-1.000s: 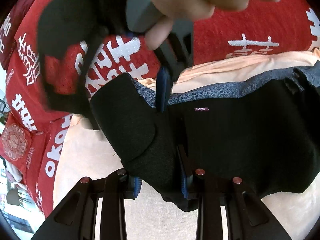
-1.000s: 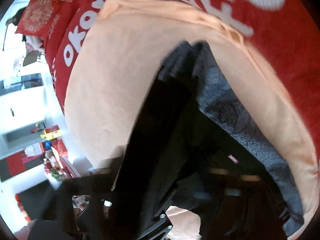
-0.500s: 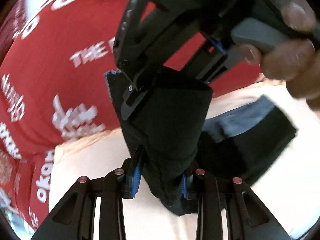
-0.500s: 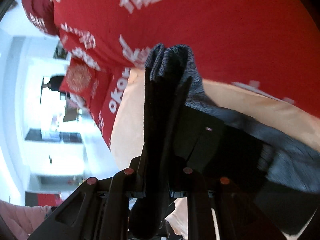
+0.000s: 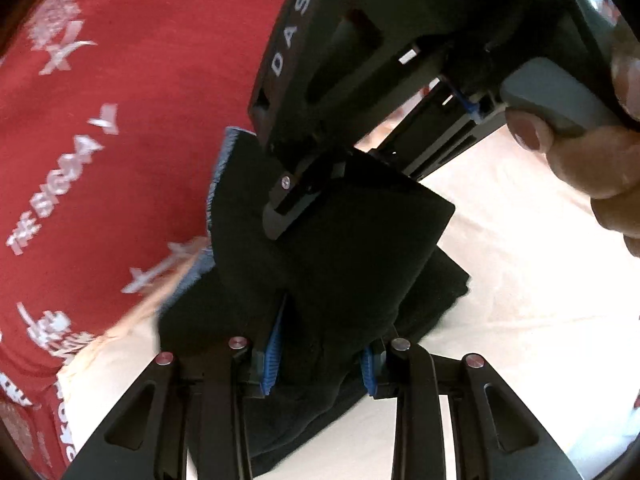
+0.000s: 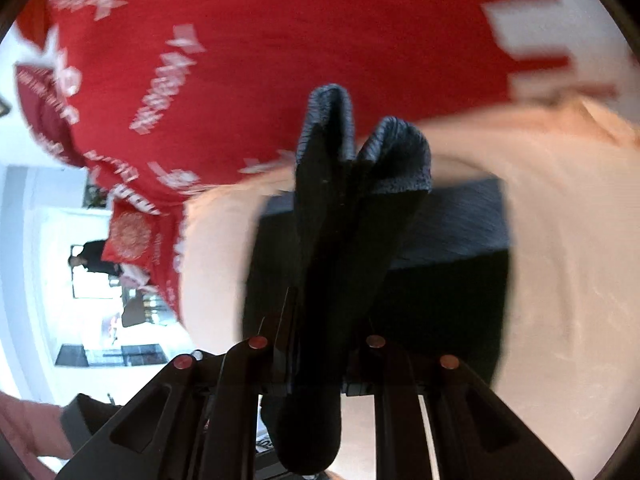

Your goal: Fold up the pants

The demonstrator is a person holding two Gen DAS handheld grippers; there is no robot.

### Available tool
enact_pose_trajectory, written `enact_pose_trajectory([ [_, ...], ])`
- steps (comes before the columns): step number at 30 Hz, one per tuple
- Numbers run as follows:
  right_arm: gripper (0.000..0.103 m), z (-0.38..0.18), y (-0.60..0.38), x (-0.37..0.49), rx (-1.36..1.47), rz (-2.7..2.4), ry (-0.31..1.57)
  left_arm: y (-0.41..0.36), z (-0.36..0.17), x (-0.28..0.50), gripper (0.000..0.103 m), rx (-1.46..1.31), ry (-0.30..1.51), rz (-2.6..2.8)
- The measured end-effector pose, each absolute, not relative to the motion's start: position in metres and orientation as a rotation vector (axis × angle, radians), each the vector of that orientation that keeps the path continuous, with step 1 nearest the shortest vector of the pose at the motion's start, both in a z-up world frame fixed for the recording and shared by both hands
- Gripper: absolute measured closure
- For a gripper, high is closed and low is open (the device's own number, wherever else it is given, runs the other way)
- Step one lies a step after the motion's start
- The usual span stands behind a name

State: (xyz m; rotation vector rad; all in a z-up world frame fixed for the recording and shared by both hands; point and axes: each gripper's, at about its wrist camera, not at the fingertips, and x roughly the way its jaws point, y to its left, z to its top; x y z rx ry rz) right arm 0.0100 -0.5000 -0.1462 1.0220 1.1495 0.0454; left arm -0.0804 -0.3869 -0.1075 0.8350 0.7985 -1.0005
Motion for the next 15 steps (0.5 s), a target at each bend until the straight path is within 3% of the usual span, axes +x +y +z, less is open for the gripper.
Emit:
enact_pose_trajectory([
  [2,0.086,-0.174,-0.511,0.0,1.048,0.008,1.177,-0.398,-0.126,-0.086,0.071,0.865,0.827,-0.999],
  [5,0.077,-0.201,-0.51,-0.007,1.063,-0.032,1.219,-0.402,-0.143,-0.09,0.071,0.91,0.867,-0.995],
  [7,0.076,-0.2,-0.509,-0.013,1.053,-0.054,1.211,-0.393,-0.141,-0.087,0.045,0.905,0.906,-0.996],
  [9,0.076,-0.194,-0.509,-0.019,1.04,-0.092,1.219,-0.378,-0.131,-0.078,0.032,0.868,0.94,-0.991],
  [11,0.075,-0.187,-0.511,-0.029,1.016,-0.145,1.23,-0.362,-0.118,-0.073,0.032,0.834,0.969,-0.997],
  [15,0.063,-0.174,-0.517,-0.053,0.981,-0.246,1.254,-0.329,-0.101,-0.044,0.032,0.78,0.979,-0.881],
])
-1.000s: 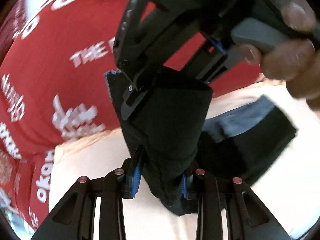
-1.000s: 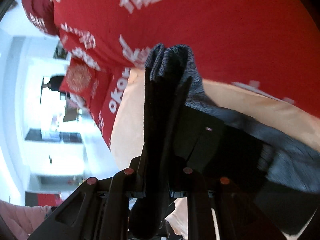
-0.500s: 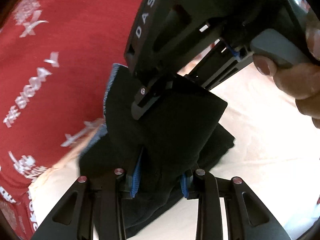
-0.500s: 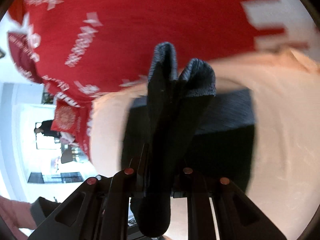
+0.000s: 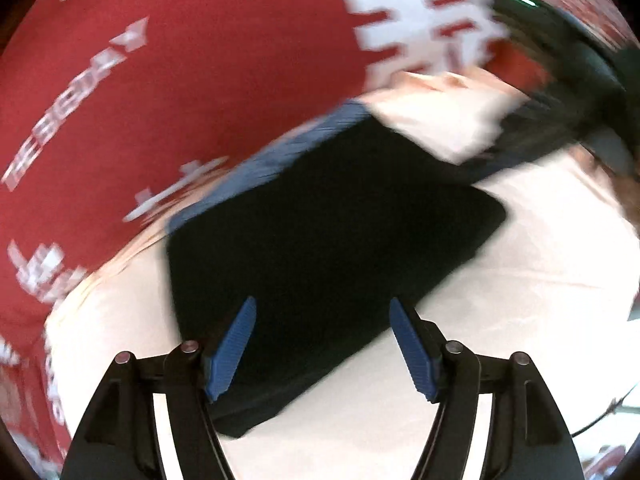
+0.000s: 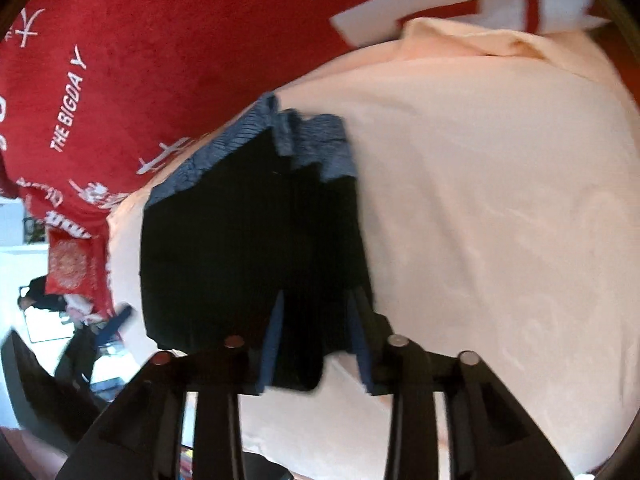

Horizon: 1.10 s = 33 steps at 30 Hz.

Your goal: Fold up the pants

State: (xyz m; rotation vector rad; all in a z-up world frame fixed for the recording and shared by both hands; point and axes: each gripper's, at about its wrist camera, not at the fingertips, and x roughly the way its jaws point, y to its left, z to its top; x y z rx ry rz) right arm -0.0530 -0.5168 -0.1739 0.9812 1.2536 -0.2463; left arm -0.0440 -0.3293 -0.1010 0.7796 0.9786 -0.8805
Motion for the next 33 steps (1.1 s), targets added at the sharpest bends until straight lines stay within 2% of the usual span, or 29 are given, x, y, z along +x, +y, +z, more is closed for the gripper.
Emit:
enact_pose_trajectory([
  [5,0.063,-0.147,-0.503,-0.074,0.952,-0.333,1.203,-0.297,-0.114,0.03,0.032,0.688,1.073,-0.633],
  [9,0.069,-0.118,-0.481,-0.058,0.869,-0.268,1.139,-0.284,-0.127,0.065,0.032,0.579,1.146,-0.555],
  [12,0.069,-0.13,-0.461,-0.03,0.767,-0.236,1.2,-0.285,-0.145,0.058,0.032,0.602,1.144,-0.55],
  [13,0.069,-0.141,-0.456,-0.023,0.734,-0.24,1.239,-0.286,-0.151,0.053,0.027,0.616,1.136,-0.538],
  [15,0.069,-0.174,-0.447,-0.019,0.665,-0.287,1.354,-0.287,-0.161,0.044,0.025,0.63,1.103,-0.5],
  [20,0.069,-0.173,-0.444,-0.028,0.684,-0.323,1.317,-0.288,-0.15,0.056,0.024,0.634,1.134,-0.542],
  [25,0.069,-0.152,-0.453,-0.023,0.651,-0.34,1.279,-0.29,-0.135,0.103,0.024,0.552,1.131,-0.512],
  [29,0.069,-0.151,-0.458,-0.006,0.651,-0.331,1.246,-0.308,-0.152,0.137,0.024,0.496,1.19,-0.487],
  [30,0.069,-0.157,-0.454,0.002,0.656,-0.328,1.26,-0.312,-0.161,0.14,0.021,0.498,1.208,-0.48],
  [31,0.069,-0.168,-0.452,0.007,0.657,-0.328,1.288,-0.314,-0.174,0.143,0.009,0.512,1.215,-0.451],
  [32,0.069,-0.181,-0.449,0.007,0.651,-0.333,1.319,-0.313,-0.183,0.146,0.003,0.518,1.201,-0.419],
  [33,0.068,-0.189,-0.445,0.006,0.635,-0.337,1.314,-0.31,-0.187,0.147,0.0,0.503,1.192,-0.414],
])
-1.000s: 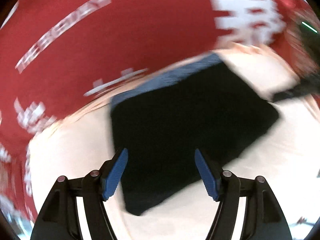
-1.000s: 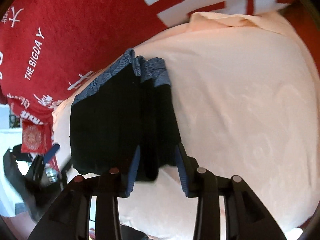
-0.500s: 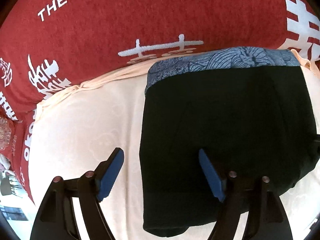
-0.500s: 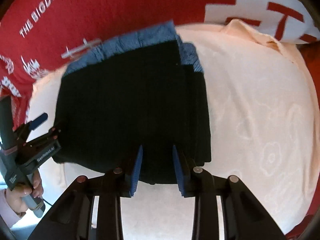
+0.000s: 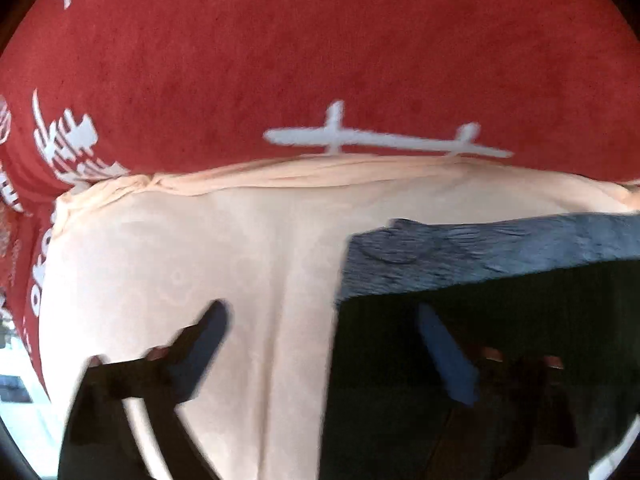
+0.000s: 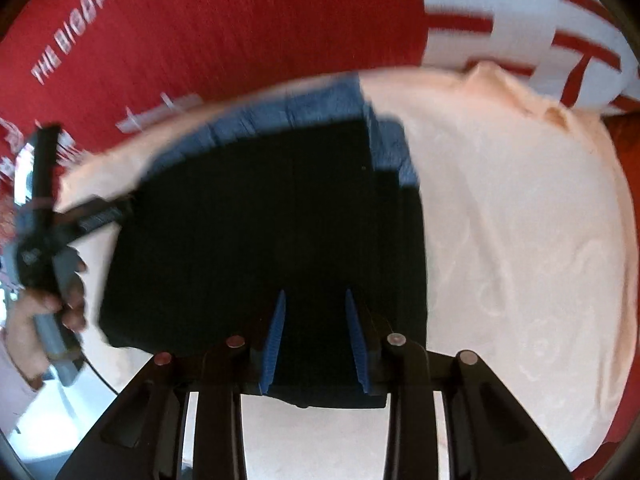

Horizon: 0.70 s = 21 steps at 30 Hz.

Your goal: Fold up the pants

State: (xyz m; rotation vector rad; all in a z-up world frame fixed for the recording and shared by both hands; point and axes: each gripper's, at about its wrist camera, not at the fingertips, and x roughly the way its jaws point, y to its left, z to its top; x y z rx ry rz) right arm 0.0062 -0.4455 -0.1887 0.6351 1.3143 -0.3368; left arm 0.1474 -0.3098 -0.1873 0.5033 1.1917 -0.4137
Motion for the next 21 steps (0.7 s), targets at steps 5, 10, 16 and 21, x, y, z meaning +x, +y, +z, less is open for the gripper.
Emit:
enact_pose_trajectory([
  [5,0.068,-0.186,-0.44,0.005,0.594,-0.338,1.293,-0.288,-0.175,0.152,0.0,0.424,1.262,-0.425],
  [10,0.066,-0.183,-0.44,0.005,0.648,-0.366,1.301,-0.268,-0.155,0.129,0.0,0.449,1.274,-0.483],
  [16,0.056,-0.173,-0.42,-0.001,0.587,-0.386,1.313,-0.25,-0.175,0.082,0.0,0.496,1.34,-0.505],
  [21,0.047,-0.187,-0.407,0.005,0.526,-0.415,1.341,-0.25,-0.173,0.073,0.0,0.477,1.328,-0.469],
])
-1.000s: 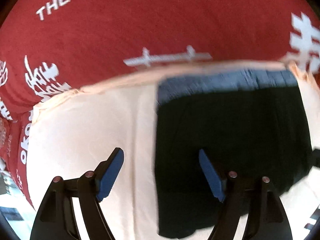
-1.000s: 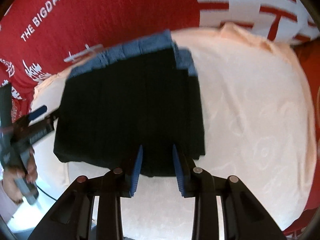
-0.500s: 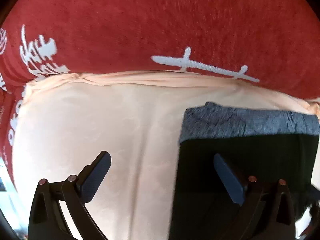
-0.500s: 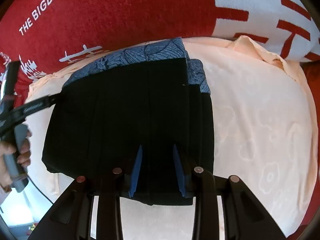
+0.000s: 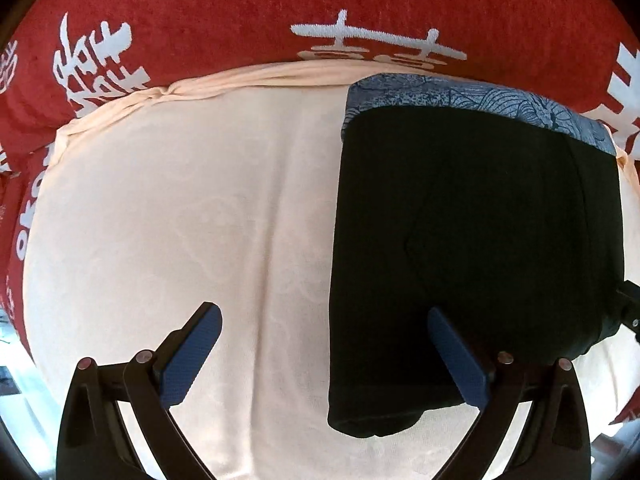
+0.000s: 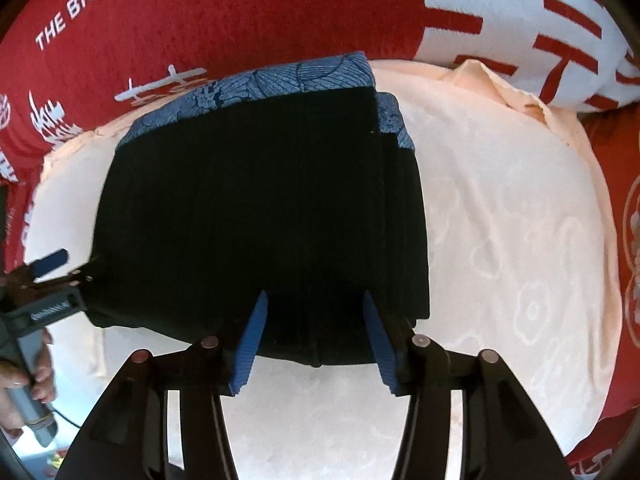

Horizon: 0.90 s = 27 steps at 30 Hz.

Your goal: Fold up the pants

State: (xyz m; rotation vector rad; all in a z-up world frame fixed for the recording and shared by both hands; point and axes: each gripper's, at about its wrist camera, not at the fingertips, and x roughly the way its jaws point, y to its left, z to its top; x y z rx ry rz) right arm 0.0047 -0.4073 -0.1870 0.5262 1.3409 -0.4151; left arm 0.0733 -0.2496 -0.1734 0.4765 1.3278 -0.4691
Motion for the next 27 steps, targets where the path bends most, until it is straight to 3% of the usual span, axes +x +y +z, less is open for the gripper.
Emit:
enact_pose_trajectory([
  [7,0.036,-0.19,-0.41,0.004,0.562,-0.481,1.355,-0.255,-0.165,0.065,0.0,0.509,1.335,-0.499],
  [27,0.034,-0.197,-0.397,0.017,0.549,-0.615,1.366,-0.248,-0.177,0.079,0.0,0.524,1.341,-0.557],
])
